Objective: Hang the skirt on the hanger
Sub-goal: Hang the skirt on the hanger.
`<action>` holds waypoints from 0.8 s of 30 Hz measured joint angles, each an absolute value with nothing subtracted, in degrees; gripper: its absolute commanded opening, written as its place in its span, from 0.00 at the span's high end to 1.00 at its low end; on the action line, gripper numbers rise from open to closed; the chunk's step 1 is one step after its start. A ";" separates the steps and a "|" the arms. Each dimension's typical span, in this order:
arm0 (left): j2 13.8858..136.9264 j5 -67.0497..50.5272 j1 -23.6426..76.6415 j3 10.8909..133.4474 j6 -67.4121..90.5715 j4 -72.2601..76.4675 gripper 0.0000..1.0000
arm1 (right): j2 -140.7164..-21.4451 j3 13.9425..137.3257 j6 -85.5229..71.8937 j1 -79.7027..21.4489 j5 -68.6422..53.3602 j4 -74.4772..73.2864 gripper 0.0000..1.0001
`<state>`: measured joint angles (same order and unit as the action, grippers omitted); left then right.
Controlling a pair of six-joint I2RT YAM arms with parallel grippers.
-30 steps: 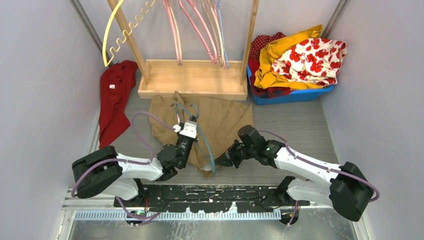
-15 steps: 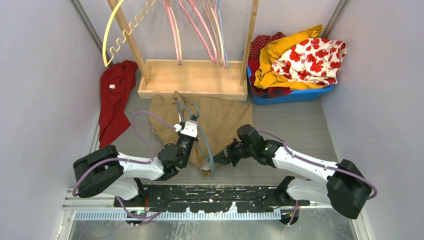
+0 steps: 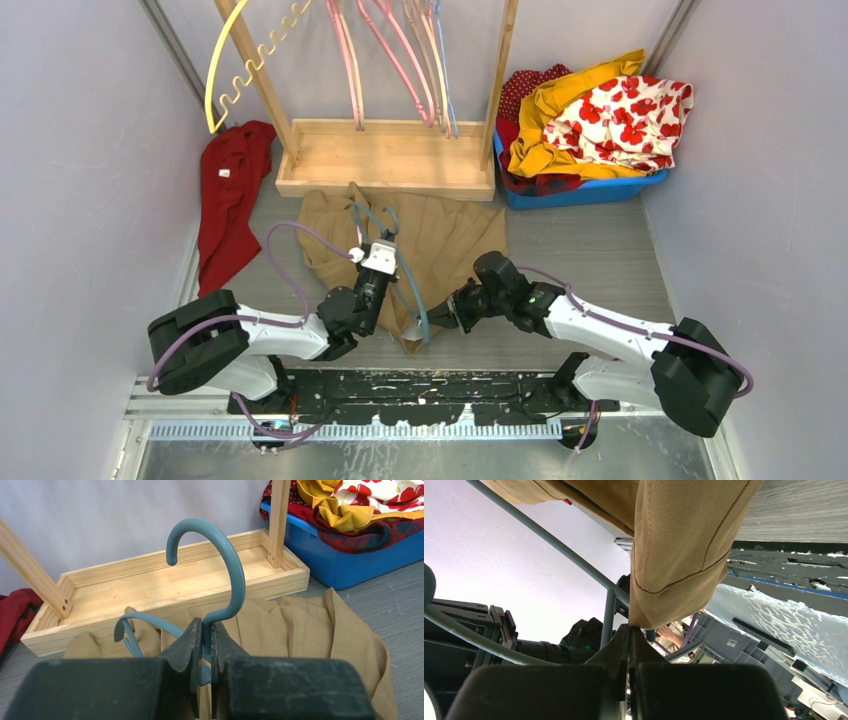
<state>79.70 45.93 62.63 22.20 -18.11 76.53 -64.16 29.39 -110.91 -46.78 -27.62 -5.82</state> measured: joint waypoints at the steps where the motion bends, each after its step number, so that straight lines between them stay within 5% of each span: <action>1: 79.70 45.93 62.63 22.20 -18.09 76.51 1.00 | -64.23 29.39 -110.98 -46.78 -27.53 -5.76 0.99; 24: 79.22 45.34 62.63 21.71 -16.91 75.94 1.00 | -69.30 30.17 -109.56 -46.92 -26.92 -4.19 0.99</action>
<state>79.22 45.34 62.63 21.71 -16.91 75.94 -69.30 30.17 -109.56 -46.92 -26.92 -4.19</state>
